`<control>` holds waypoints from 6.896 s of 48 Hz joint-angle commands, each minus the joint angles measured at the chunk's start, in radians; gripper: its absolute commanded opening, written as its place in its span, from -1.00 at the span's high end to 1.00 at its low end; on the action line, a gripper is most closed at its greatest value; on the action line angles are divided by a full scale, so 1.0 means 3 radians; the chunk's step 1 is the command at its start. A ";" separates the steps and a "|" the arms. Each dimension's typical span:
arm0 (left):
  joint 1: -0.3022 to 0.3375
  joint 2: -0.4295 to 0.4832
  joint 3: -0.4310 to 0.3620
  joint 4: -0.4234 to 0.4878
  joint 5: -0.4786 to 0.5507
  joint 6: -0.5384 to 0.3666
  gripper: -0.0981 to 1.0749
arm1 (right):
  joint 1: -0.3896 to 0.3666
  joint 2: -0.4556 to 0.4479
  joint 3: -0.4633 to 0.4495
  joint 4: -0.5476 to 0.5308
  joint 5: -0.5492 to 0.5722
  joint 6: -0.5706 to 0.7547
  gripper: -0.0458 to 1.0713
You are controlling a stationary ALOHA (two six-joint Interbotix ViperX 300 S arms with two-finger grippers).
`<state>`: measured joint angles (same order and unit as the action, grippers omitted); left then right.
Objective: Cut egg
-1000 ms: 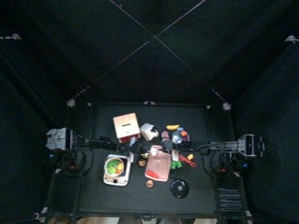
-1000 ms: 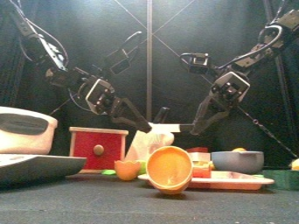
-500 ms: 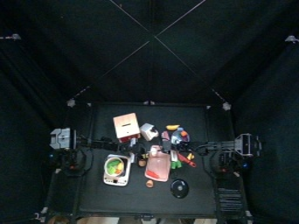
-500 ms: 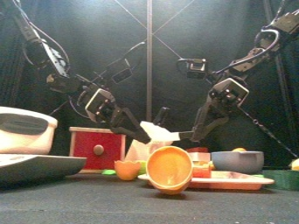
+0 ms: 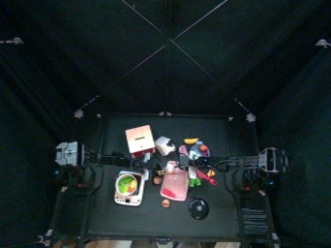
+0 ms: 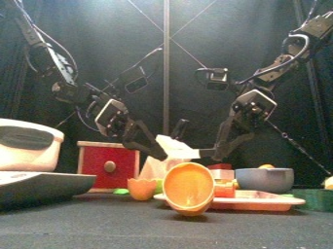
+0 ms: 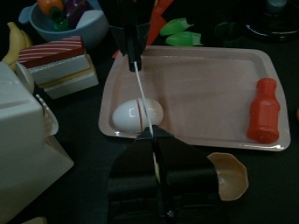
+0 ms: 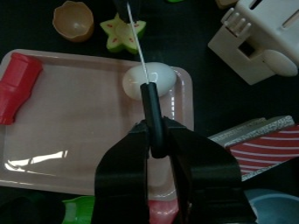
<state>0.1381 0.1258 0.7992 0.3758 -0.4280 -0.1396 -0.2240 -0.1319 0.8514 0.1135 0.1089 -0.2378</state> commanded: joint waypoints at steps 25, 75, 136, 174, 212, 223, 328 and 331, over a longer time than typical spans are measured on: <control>0.0005 0.0251 -0.0159 0.0041 0.0276 0.0000 0.62 | -0.0066 0.0220 -0.0092 -0.0102 0.0169 0.0020 0.21; 0.0102 0.0210 -0.0184 0.0046 0.0307 0.0000 0.62 | -0.0092 0.0199 -0.0097 -0.0102 0.0184 0.0020 0.21; 0.0133 0.0189 -0.0194 0.0046 0.0470 0.0000 0.62 | -0.0056 0.0097 -0.0087 -0.0056 0.0276 0.0026 0.21; 0.0164 0.0220 -0.0179 0.0041 0.0516 -0.0005 0.62 | 0.0026 0.0143 -0.0061 0.0010 0.0261 0.0031 0.21; 0.0261 0.0194 -0.0199 0.0092 0.0522 0.0000 0.62 | 0.0026 0.0164 -0.0072 0.0000 0.0230 0.0026 0.21; 0.0256 0.0251 -0.0174 0.0092 0.0516 -0.0005 0.62 | 0.0036 0.0194 -0.0051 0.0015 0.0230 0.0026 0.21; 0.0261 0.0394 -0.0271 0.0036 0.0818 -0.0010 0.62 | -0.0036 0.0465 -0.0102 0.0051 0.0148 0.0026 0.21; 0.0256 0.0368 -0.0266 0.0036 0.0818 -0.0010 0.62 | -0.0026 0.0440 -0.0118 0.0051 0.0174 0.0031 0.21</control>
<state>0.2025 0.2577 0.6980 0.3866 -0.2025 -0.1411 -0.2240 0.0337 0.8191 0.1289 0.1365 -0.2316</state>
